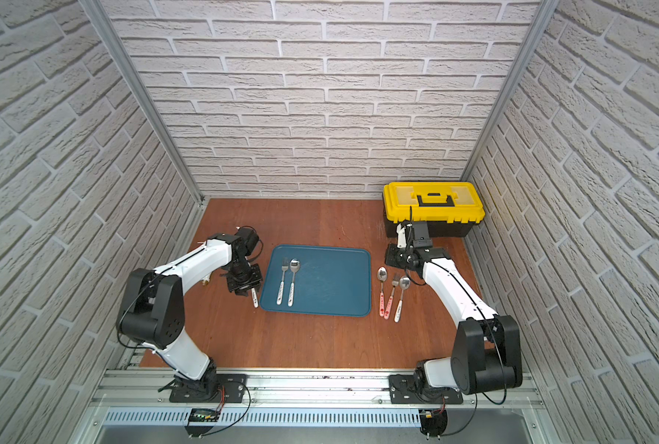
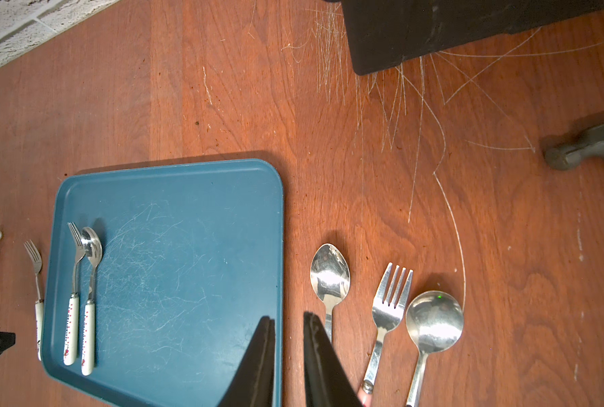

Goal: Set the spoon and fork side by side
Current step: Pick up the fork at the center of the board.

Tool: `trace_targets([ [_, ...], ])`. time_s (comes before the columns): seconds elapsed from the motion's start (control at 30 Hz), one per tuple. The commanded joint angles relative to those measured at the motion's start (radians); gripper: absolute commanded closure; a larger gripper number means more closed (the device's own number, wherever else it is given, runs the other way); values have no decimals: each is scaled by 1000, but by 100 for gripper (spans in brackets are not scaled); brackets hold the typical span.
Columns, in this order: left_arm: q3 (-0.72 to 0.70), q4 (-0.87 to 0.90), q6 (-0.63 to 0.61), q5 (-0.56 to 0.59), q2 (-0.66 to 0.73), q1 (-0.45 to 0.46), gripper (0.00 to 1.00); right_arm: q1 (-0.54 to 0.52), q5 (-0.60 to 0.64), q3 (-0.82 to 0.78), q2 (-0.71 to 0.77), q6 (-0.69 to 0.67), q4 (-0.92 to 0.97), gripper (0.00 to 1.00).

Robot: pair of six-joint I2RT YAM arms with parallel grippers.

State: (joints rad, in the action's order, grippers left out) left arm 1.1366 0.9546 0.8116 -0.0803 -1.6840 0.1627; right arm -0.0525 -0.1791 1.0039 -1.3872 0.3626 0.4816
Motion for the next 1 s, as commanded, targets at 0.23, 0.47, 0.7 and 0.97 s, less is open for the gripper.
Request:
trace_targets([
  [0.23,-27,-85,3,-42,-46,-40,61,0,-7,-9,12,-1,-27,79],
  [0.47,-68,-120,-7,-67,-54,-51,62,0,-5,-10,9,-1,-27,79],
  [0.7,-113,-148,-4,-60,-55,-51,67,0,-2,-11,8,-1,-28,79],
  [0.97,-140,-155,-3,-53,-60,-51,68,-1,-2,-13,7,1,-29,79],
])
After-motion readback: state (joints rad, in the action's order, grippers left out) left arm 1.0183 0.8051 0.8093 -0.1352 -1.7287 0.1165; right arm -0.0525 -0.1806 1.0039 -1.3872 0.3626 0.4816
